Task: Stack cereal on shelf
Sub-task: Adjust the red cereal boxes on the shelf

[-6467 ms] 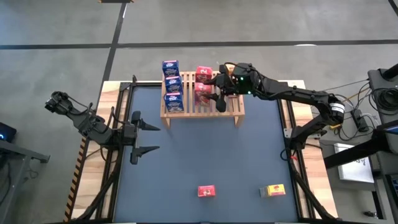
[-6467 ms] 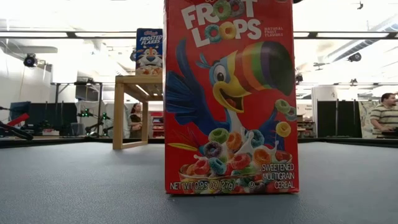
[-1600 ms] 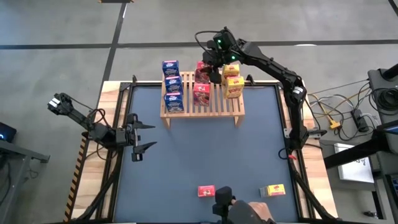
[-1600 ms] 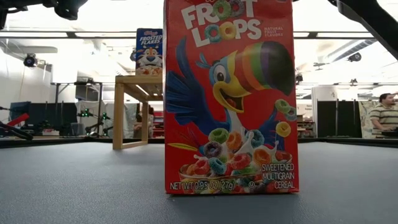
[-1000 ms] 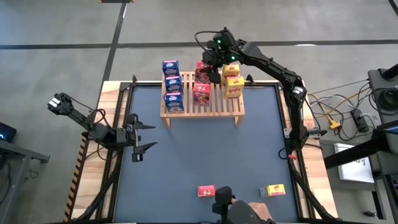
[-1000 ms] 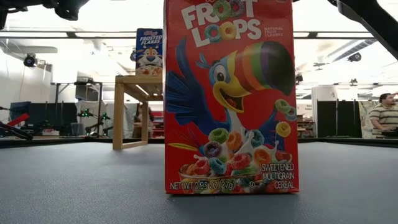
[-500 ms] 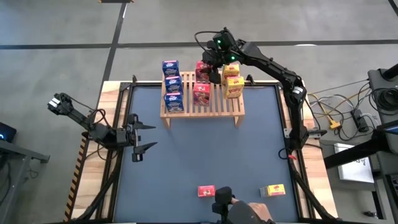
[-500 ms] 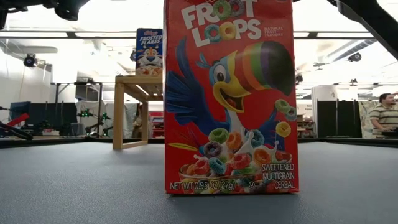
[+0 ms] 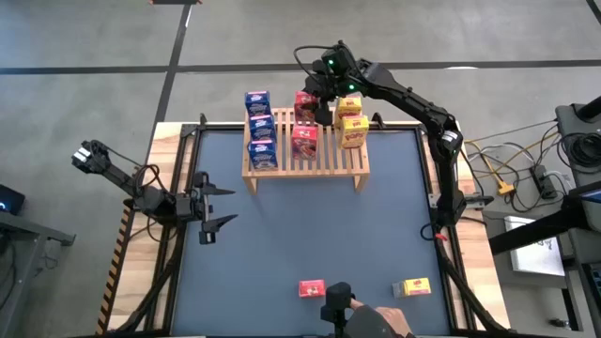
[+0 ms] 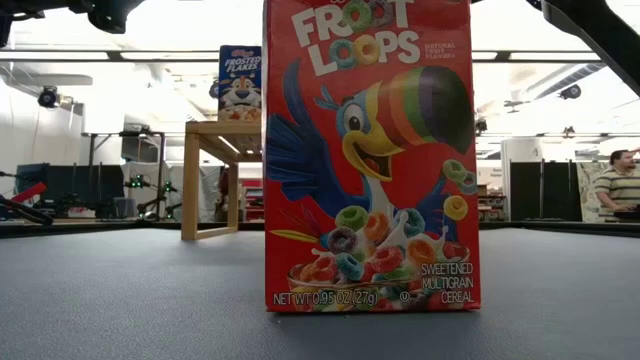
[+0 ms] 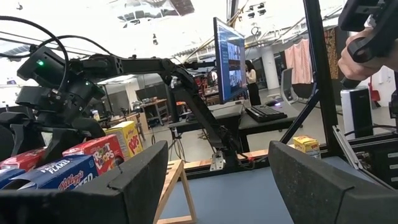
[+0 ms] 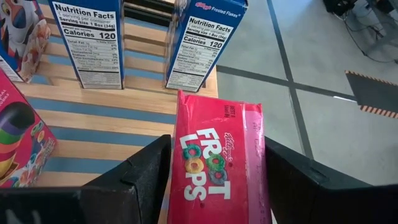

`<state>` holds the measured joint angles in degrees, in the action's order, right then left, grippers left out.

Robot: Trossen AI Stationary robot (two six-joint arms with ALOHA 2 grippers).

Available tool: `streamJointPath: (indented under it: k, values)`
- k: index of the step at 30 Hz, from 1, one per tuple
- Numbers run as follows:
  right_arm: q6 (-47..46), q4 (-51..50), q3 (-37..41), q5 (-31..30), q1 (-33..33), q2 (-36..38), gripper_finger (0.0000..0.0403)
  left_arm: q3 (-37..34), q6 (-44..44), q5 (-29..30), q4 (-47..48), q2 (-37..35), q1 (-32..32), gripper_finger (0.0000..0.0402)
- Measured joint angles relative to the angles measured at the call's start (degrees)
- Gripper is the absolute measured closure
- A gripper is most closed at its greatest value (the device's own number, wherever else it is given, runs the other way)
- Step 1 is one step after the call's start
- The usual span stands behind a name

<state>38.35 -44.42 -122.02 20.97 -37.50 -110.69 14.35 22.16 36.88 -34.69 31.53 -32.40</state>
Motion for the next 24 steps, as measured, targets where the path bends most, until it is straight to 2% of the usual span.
streamJointPath:
  k: [24]
  values:
    - [-1.31, 0.03, -0.94, -0.02, 0.11, 2.43, 0.0186, 0.0, -0.21, -0.02, 0.01, 0.0, 0.0, 0.0141]
